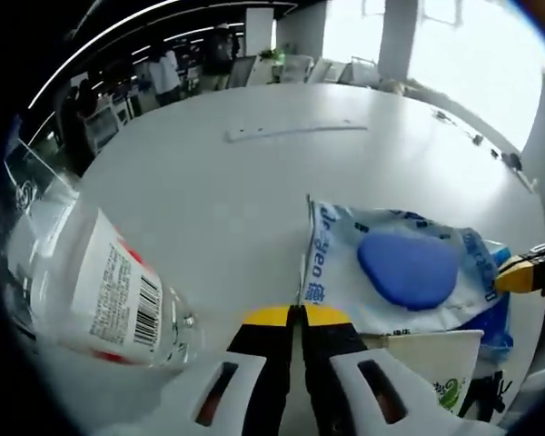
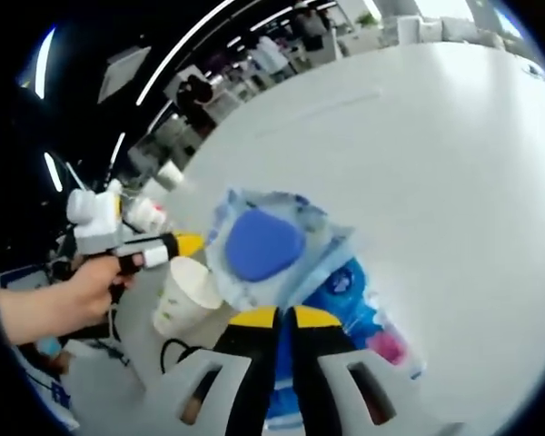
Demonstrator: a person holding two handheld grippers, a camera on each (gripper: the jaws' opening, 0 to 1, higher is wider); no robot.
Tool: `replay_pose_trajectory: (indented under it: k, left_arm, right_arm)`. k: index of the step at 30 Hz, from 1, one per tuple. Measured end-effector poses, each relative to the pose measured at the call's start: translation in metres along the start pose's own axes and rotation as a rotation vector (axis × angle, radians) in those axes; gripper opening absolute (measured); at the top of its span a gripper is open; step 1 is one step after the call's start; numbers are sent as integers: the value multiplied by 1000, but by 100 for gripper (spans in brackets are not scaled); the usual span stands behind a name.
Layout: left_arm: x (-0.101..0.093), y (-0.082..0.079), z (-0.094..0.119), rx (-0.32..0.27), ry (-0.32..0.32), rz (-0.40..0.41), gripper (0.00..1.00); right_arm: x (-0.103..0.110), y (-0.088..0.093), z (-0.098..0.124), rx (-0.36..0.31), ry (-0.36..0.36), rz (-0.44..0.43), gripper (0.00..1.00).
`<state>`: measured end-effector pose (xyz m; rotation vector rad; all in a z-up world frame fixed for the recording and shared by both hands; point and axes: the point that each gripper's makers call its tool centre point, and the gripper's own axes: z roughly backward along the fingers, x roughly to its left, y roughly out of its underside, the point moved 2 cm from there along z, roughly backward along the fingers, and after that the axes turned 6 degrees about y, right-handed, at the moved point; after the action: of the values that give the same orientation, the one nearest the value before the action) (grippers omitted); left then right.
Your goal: Arrange the tabletop items into an orderly group along one side of the table until the central work area is clear of visible clutter.
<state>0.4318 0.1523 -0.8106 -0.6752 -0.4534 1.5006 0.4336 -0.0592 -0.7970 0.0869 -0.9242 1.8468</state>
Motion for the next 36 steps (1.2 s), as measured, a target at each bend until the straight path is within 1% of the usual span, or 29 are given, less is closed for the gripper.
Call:
replay_pose_trajectory:
  k: [3,4,5,6,10,12,15,16,18,23,27,30,33,36]
  left_arm:
    - [-2,-1,2,-9,18,19,0]
    - [-4,-4,4,-28,26,39,0]
    - [-4,-5,7,-31,23,38,0]
    - [-5,-7,10,-47,24,44,0]
    - [-9,-14,23,-108,26,88,0]
    - [-9,-15,27,-121,20,88,0]
    - [-8,-18,31,-153,14,133,0]
    - [-8,-19,33,-159,12,142,0]
    - [-10,-20,33,-163,15,144,0]
    - [-16,-22,28,-163,18,141,0]
    - [-19,-23,25,-164,21,156,0]
    - [-19,-23,19,-159,21,159,0]
    - [-19,-22,19,-159,13,170,0]
    - [-14,-17,16,-154,-4,189,0]
  right_arm:
    - [-1,-7,2,-29,11,28,0]
    - [-1,-8,3,-32,13,32,0]
    - [-1,-9,4,-36,12,34,0]
    - [-1,-12,5,-45,9,35,0]
    - [0,-23,9,-72,12,84,0]
    - [0,-30,10,-84,8,108,0]
    - [0,-40,10,-96,1,123,0]
    - [-1,-45,9,-98,1,144,0]
    - [-3,-51,7,-93,2,192,0]
    - [-8,-70,1,-93,-2,249,0]
    - [-12,-81,-1,-101,2,289,0]
    - [-19,-85,-4,-94,8,312,0]
    - [-21,-87,-7,-86,2,325,0]
    - [-21,-88,-14,-76,-7,357,0]
